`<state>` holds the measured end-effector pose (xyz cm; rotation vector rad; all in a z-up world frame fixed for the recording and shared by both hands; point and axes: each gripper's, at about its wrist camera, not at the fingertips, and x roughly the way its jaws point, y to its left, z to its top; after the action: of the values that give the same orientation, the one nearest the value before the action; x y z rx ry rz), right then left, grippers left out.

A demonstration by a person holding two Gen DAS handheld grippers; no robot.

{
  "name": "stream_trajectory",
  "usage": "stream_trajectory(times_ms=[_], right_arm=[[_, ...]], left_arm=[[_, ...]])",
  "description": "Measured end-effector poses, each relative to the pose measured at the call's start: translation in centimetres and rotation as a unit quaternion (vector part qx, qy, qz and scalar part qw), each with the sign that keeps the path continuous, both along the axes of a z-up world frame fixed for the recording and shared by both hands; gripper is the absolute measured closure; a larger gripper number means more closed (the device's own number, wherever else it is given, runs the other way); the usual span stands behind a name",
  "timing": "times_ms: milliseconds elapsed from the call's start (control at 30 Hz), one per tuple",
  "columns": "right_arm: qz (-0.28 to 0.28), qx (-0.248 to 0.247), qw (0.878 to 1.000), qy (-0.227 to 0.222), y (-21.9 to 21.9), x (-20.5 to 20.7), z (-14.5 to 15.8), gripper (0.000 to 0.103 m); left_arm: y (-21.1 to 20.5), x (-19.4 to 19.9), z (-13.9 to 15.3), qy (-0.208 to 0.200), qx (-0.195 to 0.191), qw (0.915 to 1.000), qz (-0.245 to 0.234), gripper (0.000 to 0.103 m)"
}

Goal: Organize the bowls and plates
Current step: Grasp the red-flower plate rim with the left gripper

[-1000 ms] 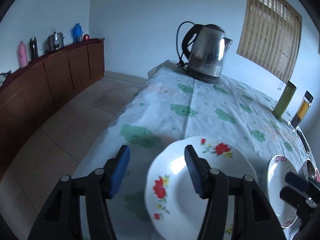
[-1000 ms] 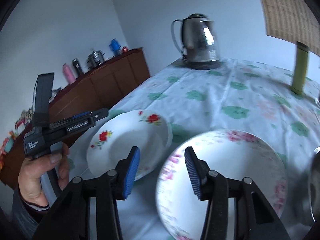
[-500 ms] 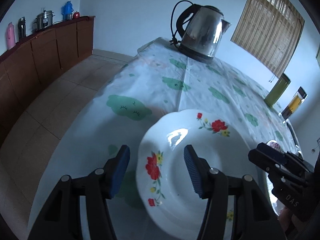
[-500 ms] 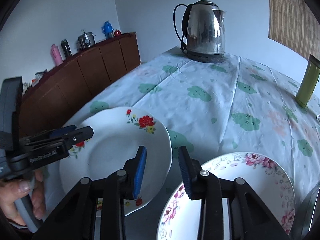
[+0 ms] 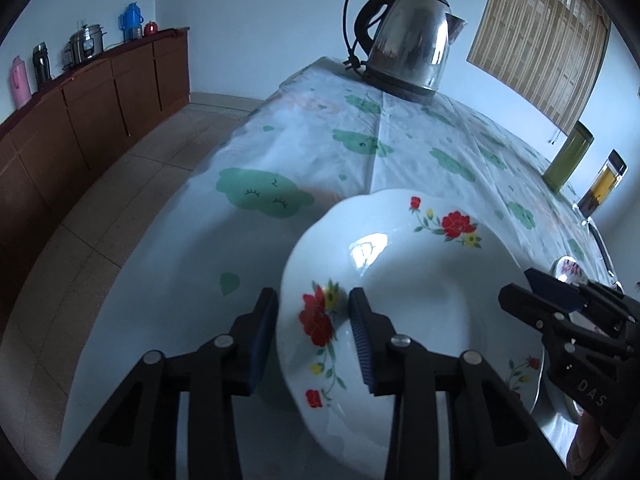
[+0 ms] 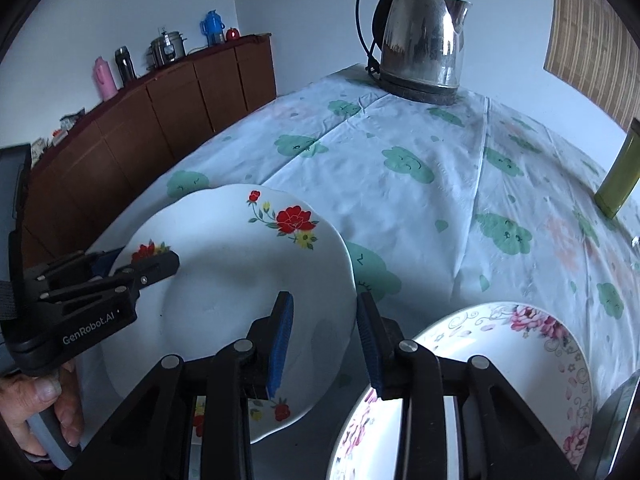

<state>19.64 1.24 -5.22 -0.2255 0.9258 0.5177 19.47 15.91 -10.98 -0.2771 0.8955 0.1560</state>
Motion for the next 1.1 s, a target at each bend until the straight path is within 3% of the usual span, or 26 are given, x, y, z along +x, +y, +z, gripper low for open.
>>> stream_trajectory(times_ms=[300, 467, 700, 1100], right_arm=[[0.006, 0.034, 0.999, 0.01, -0.5, -1.1, 0.0, 0.068], [0.003, 0.04, 0.999, 0.006, -0.8, -1.3, 0.0, 0.078], [0.01, 0.018, 1.0, -0.001, -0.3, -1.5, -0.4, 0.077], [0.006, 0.021, 1.0, -0.017, -0.3, -2.1, -0.2, 0.08]], left_arm=[[0.6, -0.2, 0.0, -0.003, -0.003, 1.0, 0.008, 0.068], [0.8, -0.3, 0.0, -0.005, -0.003, 0.9999, 0.013, 0.068], [0.3, -0.1, 0.0, -0.002, 0.014, 0.9999, 0.009, 0.063], [0.7, -0.7, 0.9, -0.033, 0.009, 0.9992, 0.019, 0.068]])
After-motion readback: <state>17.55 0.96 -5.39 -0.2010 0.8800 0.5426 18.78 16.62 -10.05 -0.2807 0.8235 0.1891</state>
